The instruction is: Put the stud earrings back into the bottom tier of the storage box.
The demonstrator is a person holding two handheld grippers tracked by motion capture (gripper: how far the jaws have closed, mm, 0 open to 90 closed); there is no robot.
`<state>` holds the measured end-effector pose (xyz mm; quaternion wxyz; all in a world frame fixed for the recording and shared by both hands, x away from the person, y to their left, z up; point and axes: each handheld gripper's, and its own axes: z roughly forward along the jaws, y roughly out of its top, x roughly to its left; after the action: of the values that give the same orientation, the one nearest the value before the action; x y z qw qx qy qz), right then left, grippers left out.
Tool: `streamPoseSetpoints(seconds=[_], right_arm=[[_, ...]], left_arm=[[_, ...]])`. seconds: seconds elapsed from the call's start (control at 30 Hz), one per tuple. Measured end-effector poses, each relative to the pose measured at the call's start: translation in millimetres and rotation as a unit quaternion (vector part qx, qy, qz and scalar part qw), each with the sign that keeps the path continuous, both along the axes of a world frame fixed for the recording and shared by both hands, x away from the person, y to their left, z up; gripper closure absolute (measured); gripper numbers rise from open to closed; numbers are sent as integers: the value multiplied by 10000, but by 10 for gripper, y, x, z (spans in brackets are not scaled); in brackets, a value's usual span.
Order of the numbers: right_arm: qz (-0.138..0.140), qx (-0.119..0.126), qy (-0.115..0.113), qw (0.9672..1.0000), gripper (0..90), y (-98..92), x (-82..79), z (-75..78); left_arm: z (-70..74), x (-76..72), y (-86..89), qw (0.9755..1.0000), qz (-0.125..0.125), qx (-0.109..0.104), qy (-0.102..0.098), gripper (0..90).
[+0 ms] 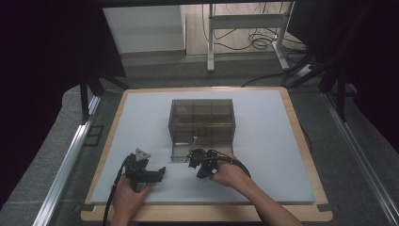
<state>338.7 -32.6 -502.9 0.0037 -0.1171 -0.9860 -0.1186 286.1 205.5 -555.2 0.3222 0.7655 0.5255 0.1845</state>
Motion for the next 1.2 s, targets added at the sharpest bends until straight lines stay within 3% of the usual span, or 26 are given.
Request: streamPoseSetpoints(seconds=[0.43,0.83,1.2], right_arm=[[-39,231,342,9991,849,-77,91,26],[-44,300,160,9994,847,-93,126,192],[-284,538,-49,9981,847,-190,217,374]], left_arm=[[1,0,1,10000,-1,11,3,0],[0,0,2,10000,-3,9,-3,0],[0,0,0,10000,2,2,-5,0]])
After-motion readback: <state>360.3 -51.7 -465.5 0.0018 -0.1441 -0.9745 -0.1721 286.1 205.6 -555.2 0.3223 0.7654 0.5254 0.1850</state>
